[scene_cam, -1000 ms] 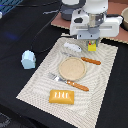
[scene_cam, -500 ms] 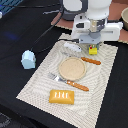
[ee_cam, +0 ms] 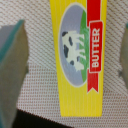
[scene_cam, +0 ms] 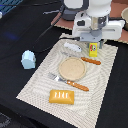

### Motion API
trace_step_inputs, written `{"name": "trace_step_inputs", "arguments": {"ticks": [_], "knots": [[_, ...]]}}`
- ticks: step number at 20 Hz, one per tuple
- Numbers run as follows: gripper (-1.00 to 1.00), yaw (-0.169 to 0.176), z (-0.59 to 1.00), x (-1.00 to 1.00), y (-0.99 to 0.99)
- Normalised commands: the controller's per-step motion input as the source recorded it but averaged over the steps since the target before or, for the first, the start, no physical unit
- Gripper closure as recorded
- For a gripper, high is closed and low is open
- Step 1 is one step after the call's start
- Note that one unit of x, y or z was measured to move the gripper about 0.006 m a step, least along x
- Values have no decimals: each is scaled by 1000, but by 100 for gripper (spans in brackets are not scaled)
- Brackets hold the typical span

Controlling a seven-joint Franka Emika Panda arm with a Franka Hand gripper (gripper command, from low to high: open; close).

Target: Interact with the objects in diverse but meaningful ways.

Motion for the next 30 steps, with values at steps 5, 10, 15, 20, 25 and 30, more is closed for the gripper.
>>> {"name": "trace_step_inputs", "arguments": {"ticks": [5, 10, 15, 20, 25, 30], "knots": [[-100, -4, 962, -236, -118], [-100, 7, 987, -545, -258], [-100, 12, 553, -685, -294], [-100, 35, 490, -882, -166], [-100, 22, 421, -976, -125], [-100, 1, 120, -1000, -260]]}}
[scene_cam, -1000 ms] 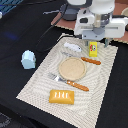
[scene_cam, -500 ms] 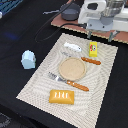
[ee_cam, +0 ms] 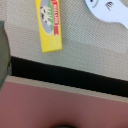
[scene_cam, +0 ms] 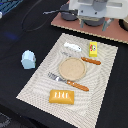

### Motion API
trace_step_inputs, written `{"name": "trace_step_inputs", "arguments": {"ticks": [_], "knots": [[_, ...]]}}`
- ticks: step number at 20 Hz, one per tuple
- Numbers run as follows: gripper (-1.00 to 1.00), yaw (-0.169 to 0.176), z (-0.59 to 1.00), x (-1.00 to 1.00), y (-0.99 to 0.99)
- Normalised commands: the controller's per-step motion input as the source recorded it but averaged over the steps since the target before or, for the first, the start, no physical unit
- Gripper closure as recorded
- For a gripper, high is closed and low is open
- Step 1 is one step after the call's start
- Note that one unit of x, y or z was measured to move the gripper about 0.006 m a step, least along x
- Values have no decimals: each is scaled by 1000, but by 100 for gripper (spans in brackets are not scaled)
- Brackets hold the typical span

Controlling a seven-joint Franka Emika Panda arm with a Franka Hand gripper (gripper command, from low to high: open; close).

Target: Interact with the objects in diverse but meaningful ways.

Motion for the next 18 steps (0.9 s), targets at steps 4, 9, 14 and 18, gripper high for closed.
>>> {"name": "trace_step_inputs", "arguments": {"ticks": [4, 9, 14, 18], "knots": [[-100, -20, -57, -944, -139], [-100, -12, -220, -975, -309], [-100, 77, -210, -975, -204], [-100, 159, -230, -822, -88]]}}
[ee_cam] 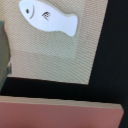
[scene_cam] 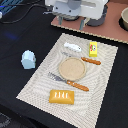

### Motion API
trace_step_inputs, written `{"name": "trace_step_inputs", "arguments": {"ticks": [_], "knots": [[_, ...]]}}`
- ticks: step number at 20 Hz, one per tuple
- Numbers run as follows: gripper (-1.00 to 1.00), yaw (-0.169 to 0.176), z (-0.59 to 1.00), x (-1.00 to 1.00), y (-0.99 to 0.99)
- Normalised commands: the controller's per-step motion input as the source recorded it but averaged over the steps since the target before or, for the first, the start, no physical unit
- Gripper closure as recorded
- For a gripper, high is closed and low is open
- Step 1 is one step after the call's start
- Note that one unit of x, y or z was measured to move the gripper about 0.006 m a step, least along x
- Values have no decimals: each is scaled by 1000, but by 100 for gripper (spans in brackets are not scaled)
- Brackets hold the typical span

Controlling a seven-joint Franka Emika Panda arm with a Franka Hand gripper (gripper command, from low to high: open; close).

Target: Interact with the objects in diverse but meaningful ways.

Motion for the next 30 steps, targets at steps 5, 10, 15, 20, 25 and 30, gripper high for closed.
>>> {"name": "trace_step_inputs", "arguments": {"ticks": [5, 10, 15, 20, 25, 30], "knots": [[-100, 249, -175, -611, 0], [-100, 209, -46, -696, 0], [-100, 136, -14, -826, -56], [-100, 86, 6, -858, -153], [-100, 84, 0, -837, -194], [-100, 94, -42, -762, -257]]}}
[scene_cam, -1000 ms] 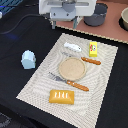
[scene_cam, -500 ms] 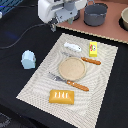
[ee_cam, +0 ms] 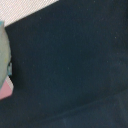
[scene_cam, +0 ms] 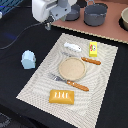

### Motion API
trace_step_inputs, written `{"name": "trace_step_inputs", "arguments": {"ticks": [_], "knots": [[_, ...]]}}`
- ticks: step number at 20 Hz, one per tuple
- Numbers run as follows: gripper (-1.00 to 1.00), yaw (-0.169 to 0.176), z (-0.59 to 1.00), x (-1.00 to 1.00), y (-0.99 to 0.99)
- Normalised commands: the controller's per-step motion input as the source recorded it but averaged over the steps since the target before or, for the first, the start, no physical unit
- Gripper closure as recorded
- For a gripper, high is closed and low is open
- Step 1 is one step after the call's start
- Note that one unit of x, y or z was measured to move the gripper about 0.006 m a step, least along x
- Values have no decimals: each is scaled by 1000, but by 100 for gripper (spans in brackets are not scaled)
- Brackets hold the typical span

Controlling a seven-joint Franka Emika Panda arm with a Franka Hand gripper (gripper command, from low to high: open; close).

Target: Interact with the objects in diverse but meaningful ways.

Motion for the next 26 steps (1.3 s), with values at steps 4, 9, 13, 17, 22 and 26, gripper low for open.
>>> {"name": "trace_step_inputs", "arguments": {"ticks": [4, 9, 13, 17, 22, 26], "knots": [[-100, 179, -232, -614, -152], [-100, 131, -94, -533, -293], [-100, 62, -8, -272, -701], [-100, 57, 0, -165, -790], [-100, 56, -170, -411, -496], [-100, 102, -248, -452, -63]]}}
